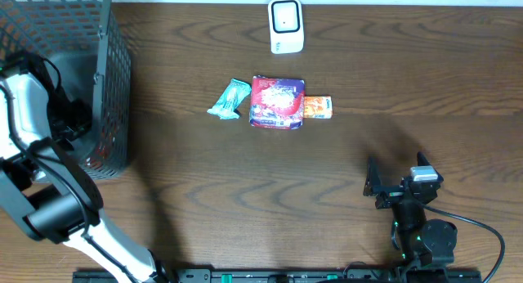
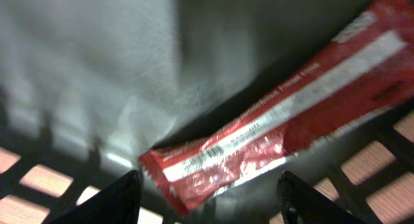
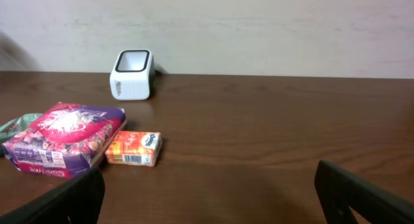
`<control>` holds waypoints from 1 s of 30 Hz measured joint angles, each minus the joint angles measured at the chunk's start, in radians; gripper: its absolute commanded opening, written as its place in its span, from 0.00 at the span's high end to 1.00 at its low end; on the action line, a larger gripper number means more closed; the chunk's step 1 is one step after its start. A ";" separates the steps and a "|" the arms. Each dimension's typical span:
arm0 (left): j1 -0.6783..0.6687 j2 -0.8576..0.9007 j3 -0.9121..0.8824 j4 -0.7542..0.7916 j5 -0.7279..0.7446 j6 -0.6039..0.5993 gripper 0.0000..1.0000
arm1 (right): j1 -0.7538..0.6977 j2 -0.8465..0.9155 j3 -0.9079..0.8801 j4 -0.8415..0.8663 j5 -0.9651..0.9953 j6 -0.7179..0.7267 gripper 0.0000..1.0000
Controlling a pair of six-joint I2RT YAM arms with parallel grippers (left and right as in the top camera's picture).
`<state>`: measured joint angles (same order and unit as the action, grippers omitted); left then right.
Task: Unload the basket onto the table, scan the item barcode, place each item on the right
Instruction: 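Grasp the red snack bar in the basket with the left gripper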
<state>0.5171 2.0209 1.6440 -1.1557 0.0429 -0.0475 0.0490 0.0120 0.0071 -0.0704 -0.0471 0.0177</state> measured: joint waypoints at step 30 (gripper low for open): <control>0.000 0.121 0.000 0.036 0.023 0.016 0.93 | 0.000 0.000 0.000 0.000 0.000 0.000 0.01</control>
<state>0.5171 2.1414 1.6444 -1.1194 0.0654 -0.0311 0.0490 0.0120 0.0071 -0.0704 -0.0471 0.0174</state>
